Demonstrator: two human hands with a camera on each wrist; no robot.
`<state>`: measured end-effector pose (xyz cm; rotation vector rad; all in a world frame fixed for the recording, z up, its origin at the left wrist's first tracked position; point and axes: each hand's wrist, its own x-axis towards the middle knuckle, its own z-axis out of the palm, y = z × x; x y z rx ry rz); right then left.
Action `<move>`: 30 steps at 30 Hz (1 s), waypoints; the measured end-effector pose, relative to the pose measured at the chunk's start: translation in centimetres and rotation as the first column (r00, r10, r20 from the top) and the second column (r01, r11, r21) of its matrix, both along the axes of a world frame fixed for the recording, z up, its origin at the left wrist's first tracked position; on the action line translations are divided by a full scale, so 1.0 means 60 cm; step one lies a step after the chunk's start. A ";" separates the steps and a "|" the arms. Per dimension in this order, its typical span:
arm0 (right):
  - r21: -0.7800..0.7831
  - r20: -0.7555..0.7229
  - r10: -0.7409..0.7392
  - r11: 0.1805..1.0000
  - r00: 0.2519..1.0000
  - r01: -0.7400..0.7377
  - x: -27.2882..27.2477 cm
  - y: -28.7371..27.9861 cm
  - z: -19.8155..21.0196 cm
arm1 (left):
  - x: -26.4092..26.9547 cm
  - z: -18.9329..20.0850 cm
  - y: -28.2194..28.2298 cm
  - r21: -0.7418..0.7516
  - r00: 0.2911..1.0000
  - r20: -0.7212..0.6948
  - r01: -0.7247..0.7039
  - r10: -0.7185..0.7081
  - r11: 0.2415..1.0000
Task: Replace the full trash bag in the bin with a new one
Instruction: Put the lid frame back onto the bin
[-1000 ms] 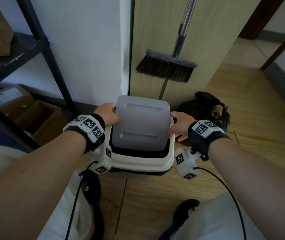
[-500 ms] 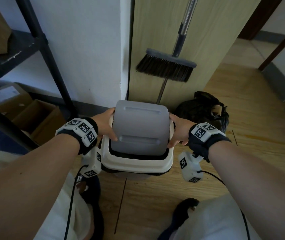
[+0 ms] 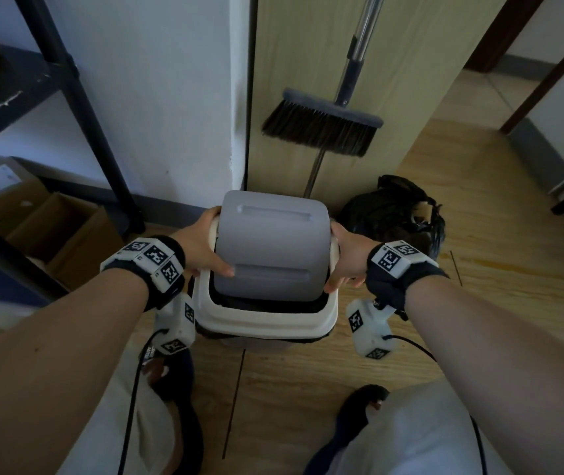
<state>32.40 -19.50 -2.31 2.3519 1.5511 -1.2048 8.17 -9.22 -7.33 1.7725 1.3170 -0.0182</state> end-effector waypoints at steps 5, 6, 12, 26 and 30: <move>0.018 -0.120 -0.069 0.997 0.990 0.072 0.012 0.001 -0.022 | -0.006 -0.016 0.007 -0.021 0.993 0.076 -0.089 0.090 0.996; 0.002 -0.135 -0.089 0.996 0.987 0.090 0.015 0.001 -0.026 | -0.008 -0.016 0.008 -0.022 0.991 0.081 -0.101 0.103 0.995; -0.141 -0.286 -0.220 0.972 0.933 0.186 0.020 0.002 -0.053 | -0.022 -0.038 0.029 -0.107 0.993 0.048 -0.101 0.106 0.989; -0.077 -0.468 -0.275 0.959 0.840 0.271 -0.076 0.118 -0.074 | -0.099 -0.020 0.084 0.160 0.924 0.059 -0.382 0.377 0.910; -0.095 -0.501 -0.321 0.943 0.804 0.318 -0.119 0.173 -0.086 | -0.130 -0.025 0.115 0.197 0.884 0.103 -0.468 0.457 0.861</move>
